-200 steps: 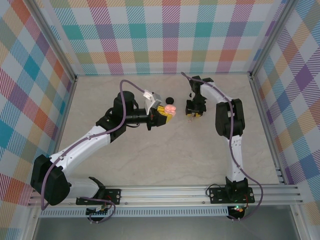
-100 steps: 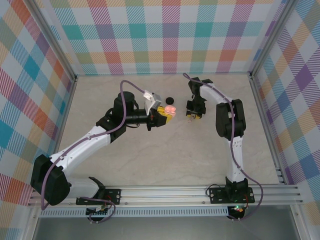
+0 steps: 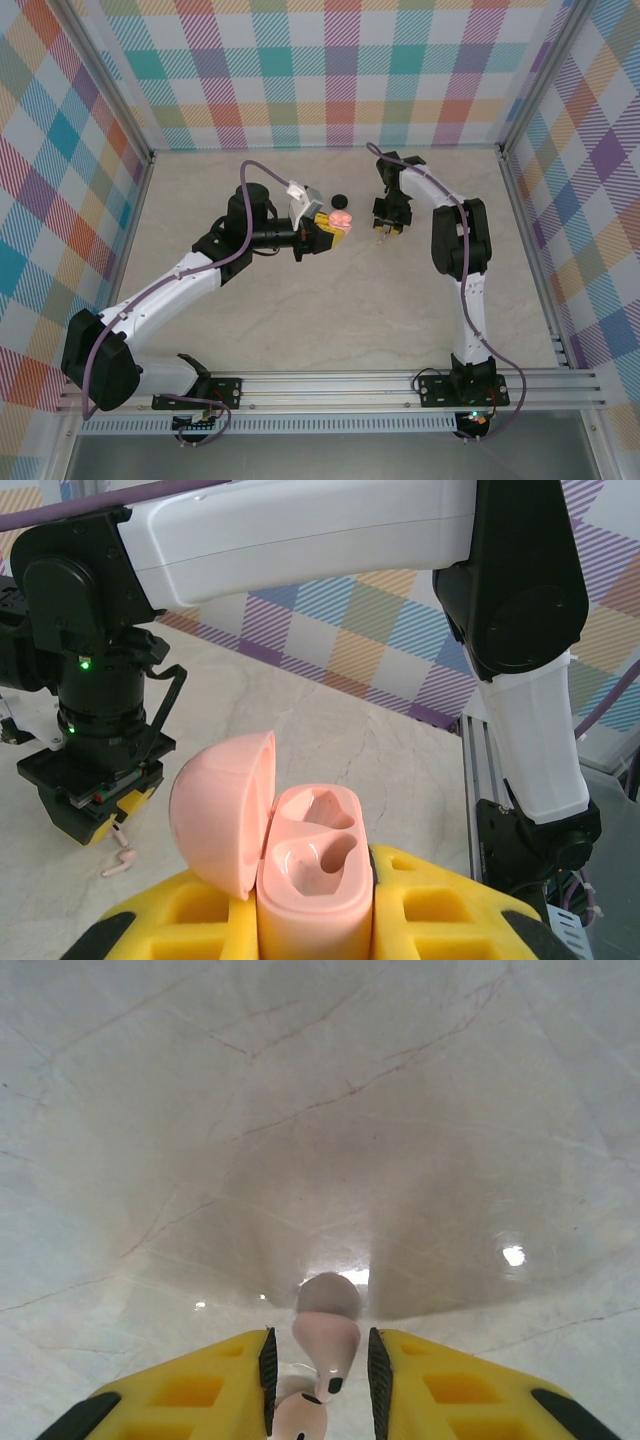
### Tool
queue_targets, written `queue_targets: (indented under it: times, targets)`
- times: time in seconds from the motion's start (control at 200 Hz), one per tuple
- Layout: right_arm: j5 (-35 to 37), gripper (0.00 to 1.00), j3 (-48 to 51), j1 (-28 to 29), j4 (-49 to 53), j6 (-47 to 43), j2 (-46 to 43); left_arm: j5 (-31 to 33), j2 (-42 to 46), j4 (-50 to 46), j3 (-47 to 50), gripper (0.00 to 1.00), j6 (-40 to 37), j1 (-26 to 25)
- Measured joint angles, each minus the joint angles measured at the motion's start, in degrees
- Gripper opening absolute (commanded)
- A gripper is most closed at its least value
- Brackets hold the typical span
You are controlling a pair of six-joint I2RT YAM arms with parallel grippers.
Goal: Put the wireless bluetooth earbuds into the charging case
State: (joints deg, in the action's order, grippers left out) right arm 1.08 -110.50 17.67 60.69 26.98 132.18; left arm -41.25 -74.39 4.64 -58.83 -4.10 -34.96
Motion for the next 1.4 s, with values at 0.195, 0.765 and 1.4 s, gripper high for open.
queue_targets:
  times: [0.195, 0.765, 1.4]
  targets:
    - [-0.02, 0.33, -0.35, 0.07, 0.02, 0.04, 0.61, 0.0, 0.0, -0.02, 0.11, 0.1, 0.0, 0.0]
    - [0.87, 0.29, -2.14, 0.37, 1.07, -0.04, 2.54, 0.0, 0.0, 0.0, 0.2, 0.1, -0.02, 0.0]
    - [1.09, 0.24, 0.48, 0.42, -1.09, -3.04, 0.9, 0.42, 0.0, 0.0, 0.28, 0.1, 0.02, 0.0]
